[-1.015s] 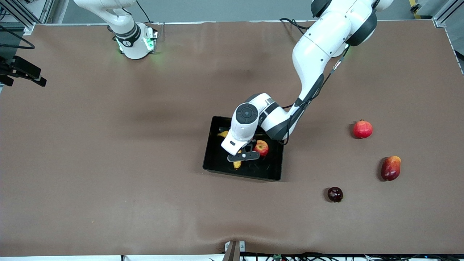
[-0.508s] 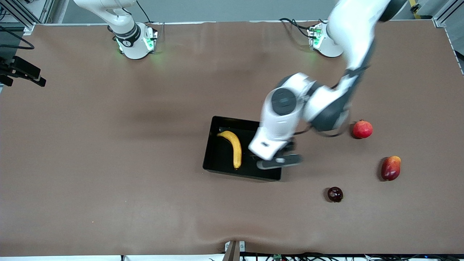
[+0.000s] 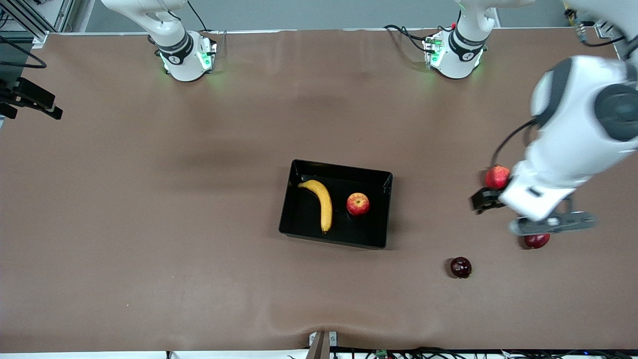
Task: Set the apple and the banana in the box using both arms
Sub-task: 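Release the banana and lift the left gripper away from the tray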
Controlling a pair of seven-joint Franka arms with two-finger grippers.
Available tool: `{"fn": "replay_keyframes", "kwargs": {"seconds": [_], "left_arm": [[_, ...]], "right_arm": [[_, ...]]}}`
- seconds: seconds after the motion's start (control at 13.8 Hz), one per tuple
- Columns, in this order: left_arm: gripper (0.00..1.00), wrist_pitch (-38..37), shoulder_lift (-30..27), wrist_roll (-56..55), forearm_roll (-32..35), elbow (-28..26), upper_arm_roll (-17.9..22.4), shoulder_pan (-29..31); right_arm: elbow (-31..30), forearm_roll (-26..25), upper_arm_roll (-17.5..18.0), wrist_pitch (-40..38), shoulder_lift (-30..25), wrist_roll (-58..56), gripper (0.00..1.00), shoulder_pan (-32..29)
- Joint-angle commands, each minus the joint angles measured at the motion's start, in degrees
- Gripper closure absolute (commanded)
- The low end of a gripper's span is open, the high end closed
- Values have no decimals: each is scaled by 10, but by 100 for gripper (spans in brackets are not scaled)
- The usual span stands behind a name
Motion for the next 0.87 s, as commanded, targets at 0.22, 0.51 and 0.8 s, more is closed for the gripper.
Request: {"fn": "replay_keyframes", "kwargs": {"seconds": [0.22, 0.51, 0.8], "left_arm": [[0, -83, -66, 78, -29, -29, -3, 46], [0, -87, -110, 92, -29, -63, -3, 64], [0, -105, -113, 121, -37, -64, -3, 78]], "right_arm": [[6, -4, 1, -3, 2, 1, 0, -2], [6, -4, 1, -3, 2, 2, 0, -2], [6, -4, 1, -3, 2, 2, 0, -2]]}}
